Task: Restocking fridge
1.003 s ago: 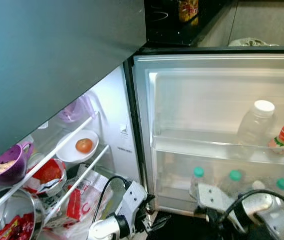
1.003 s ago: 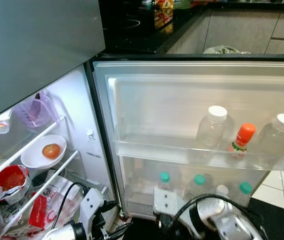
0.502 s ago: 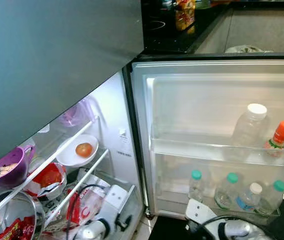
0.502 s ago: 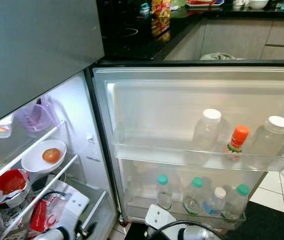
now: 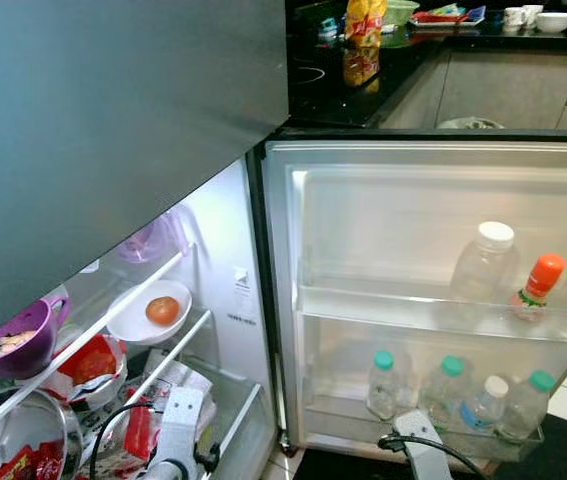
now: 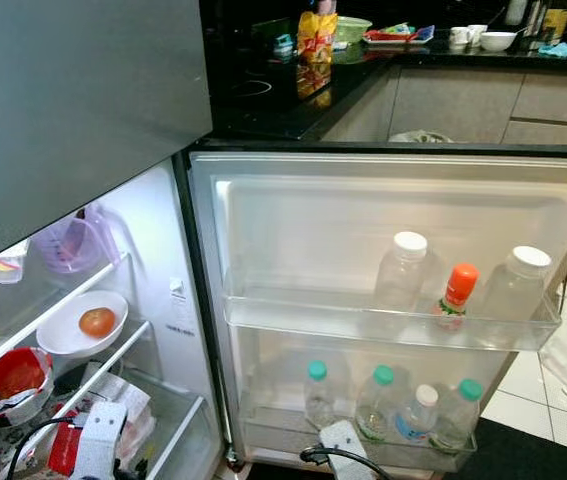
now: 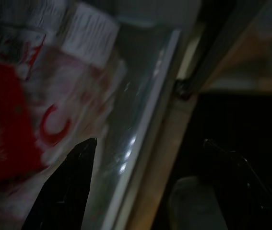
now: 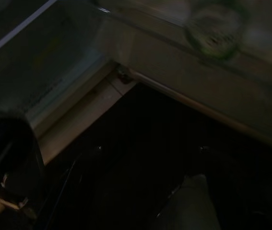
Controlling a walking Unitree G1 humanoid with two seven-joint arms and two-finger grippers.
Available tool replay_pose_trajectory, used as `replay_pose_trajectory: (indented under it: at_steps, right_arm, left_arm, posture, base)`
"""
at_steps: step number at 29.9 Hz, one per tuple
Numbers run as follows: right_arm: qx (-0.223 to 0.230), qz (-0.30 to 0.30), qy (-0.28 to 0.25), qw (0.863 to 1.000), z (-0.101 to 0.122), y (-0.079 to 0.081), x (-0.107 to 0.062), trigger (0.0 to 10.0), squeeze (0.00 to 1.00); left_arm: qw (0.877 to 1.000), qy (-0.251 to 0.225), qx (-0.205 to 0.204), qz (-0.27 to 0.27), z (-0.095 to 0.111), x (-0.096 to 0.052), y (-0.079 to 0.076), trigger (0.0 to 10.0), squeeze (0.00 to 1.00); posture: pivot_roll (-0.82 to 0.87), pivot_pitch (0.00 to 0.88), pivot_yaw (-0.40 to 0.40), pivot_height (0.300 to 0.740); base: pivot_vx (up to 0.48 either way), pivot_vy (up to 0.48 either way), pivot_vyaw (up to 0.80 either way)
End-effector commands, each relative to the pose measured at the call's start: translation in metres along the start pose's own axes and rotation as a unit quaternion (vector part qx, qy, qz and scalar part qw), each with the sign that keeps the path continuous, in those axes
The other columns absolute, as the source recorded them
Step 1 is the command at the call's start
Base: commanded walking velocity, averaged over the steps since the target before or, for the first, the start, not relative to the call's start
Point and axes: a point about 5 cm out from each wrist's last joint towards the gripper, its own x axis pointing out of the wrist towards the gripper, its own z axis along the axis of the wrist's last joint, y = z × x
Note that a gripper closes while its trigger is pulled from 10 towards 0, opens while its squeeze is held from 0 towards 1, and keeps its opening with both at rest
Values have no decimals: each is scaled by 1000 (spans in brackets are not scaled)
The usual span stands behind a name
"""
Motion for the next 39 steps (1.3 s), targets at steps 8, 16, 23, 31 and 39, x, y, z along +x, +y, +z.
replay_pose_trajectory:
  at_steps: [8,16,23,31,39]
  right_arm:
    - [88,-74,4,993,-21,-13,-3,10000,0]
    - [81,-67,-4,994,-24,-18,-6,10000,0]
    - [93,-60,-26,994,-18,-17,-5,10000,0]
    - [92,-61,-14,994,-24,-17,-6,10000,0]
    - [114,-25,-33,993,-20,-12,-4,10000,0]
  left_arm:
    - [1000,20,12,-20,-12,2,-13,10000,0]
    - [1000,25,8,-13,-16,3,-14,10000,0]
    - [1000,17,7,-12,-13,4,-17,10000,0]
    - [1000,19,4,-15,-19,2,-18,10000,0]
    - [1000,10,-3,-17,-19,1,-14,10000,0]
  posture:
    - [-36,73,26,605]
    - [-40,8,-1,609]
    - [-23,4,-2,628]
    - [-37,37,26,633]
    - [-33,34,20,648]
  base:
    - [0,0,0]
    - [0,0,0]
    - [0,0,0]
    - [0,0,0]
    - [0,0,0]
